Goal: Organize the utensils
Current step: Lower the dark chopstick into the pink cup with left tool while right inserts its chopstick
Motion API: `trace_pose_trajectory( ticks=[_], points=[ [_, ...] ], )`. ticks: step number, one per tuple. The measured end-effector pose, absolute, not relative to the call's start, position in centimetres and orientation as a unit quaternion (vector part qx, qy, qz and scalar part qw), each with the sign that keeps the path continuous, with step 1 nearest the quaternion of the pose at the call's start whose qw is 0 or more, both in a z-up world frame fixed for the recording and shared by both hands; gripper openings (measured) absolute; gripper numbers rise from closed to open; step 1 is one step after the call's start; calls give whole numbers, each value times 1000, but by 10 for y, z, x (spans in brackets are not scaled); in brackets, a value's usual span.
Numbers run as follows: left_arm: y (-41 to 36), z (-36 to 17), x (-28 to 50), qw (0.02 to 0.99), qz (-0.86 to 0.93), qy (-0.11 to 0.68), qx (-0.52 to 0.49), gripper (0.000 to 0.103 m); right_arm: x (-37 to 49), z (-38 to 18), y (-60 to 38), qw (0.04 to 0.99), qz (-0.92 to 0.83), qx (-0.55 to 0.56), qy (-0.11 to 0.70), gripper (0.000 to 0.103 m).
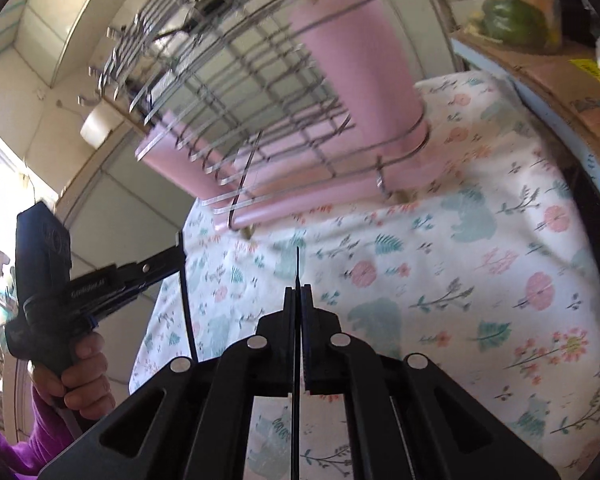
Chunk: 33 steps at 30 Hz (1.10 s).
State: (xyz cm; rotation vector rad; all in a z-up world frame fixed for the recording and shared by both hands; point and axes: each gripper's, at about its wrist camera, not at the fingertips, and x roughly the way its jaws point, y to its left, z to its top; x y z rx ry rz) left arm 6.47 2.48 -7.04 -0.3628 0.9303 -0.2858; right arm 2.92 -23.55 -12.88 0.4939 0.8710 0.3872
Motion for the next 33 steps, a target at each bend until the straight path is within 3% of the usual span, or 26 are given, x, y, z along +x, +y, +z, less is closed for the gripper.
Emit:
trace_pose_trajectory(
  ticks=[33],
  points=[
    [46,-4,46,914,-138,329,-193,5,16,-47,-269,924,169,222,261,2]
  ],
)
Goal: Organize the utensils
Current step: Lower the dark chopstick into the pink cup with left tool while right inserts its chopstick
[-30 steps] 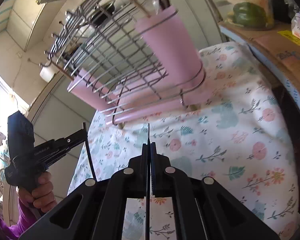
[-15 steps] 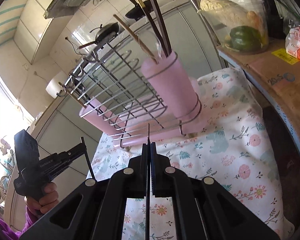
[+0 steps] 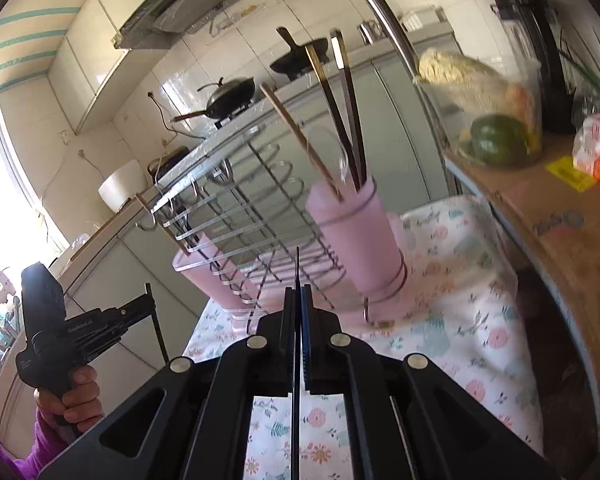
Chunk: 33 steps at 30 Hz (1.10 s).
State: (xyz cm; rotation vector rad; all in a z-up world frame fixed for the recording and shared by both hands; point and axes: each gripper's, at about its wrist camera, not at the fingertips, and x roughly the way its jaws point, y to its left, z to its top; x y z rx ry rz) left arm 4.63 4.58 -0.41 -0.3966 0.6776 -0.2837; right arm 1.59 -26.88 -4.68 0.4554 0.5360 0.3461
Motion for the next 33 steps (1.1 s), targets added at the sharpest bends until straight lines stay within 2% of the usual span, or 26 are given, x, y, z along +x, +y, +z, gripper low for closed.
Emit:
trace_pose_trajectory(
  ticks=[11,19,25,33],
  points=[
    [53,56,54,942,-136,251,-178,5,29,22,-284,965,134,190,121,2],
    [55,101,63,967,-112,164,-159,5,61,46,-282,976,122,180,18,3],
    [50,118,73,978,-96,122,-142,5,83,43,-269,984,100,149,-19,3],
    [53,121,93,981,-78,101,-146,5,107,26,-270,988,77,130,-22,3]
  ],
)
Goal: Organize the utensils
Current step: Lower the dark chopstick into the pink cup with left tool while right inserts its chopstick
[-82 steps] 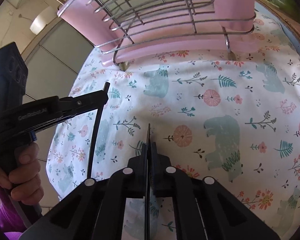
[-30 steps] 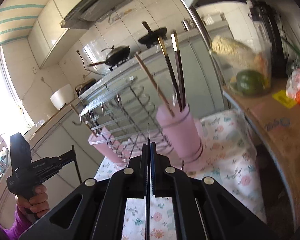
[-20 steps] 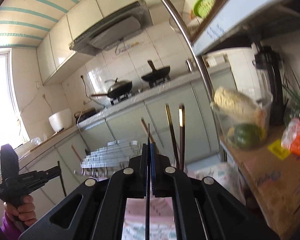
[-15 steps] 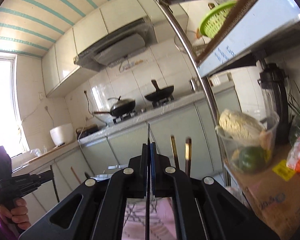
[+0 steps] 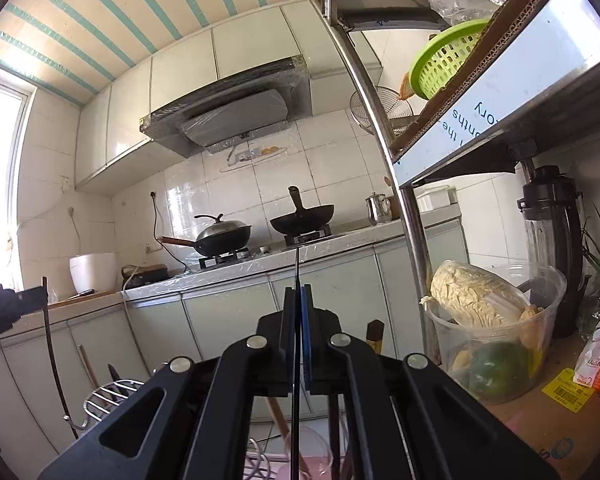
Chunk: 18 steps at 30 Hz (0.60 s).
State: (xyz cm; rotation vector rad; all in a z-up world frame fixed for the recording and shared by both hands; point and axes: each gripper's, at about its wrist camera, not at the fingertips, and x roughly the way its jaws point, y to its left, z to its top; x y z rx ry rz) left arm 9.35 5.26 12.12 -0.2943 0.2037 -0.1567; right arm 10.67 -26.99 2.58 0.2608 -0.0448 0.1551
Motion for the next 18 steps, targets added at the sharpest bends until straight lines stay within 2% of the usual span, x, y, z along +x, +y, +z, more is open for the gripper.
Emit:
trace_pose_trajectory(
  ticks=[10,18],
  points=[
    [47,97,111,987,-52,94,-122,5,113,0,-255,992,68,94,-45,3],
    [45,66,117,982,-57,128,-127,5,106,-20,-250,993,75,89,-15,3]
  ],
)
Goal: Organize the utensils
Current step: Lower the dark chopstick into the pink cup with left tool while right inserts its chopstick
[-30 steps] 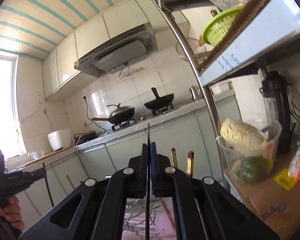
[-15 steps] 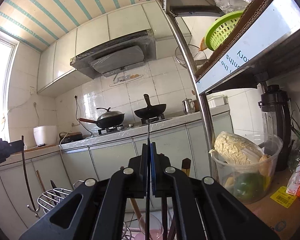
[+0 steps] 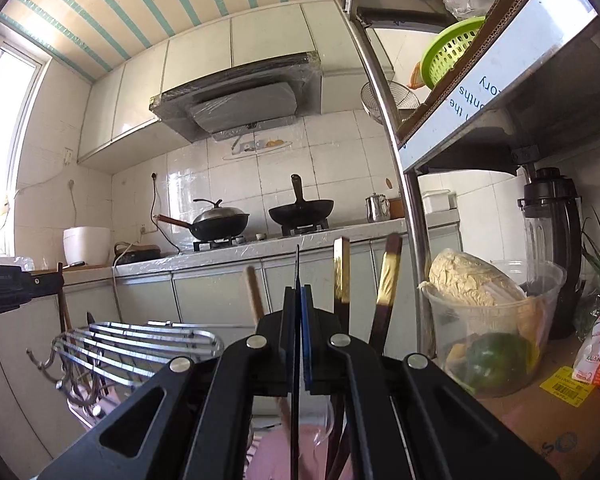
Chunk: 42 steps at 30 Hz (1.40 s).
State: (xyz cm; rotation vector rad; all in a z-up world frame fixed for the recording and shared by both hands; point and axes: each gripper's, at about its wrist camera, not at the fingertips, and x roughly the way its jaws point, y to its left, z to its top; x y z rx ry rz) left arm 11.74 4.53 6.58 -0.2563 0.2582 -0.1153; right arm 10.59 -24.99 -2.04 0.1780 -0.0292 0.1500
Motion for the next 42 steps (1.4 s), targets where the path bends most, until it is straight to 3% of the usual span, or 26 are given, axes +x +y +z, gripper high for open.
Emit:
trace_pose_trajectory(
  ticks=[22,25,27,29,33,42],
  points=[
    [51,10,108,966,-48,203,-153,6,83,-64,-260,982,52,140,112,3],
    [50,13,107,966,-42,210,-145,19,84,-61,-260,980,63,140,126,4],
    [50,15,103,966,-45,209,-146,35,83,-58,-260,979,63,141,133,12],
    [50,17,99,966,-49,208,-147,38,80,-56,-261,978,68,146,136,18],
    [50,19,92,964,-54,214,-147,39,72,-49,-260,976,68,148,141,31],
    [49,23,69,960,-71,221,-159,40,49,-30,-254,977,62,132,158,34]
  ],
)
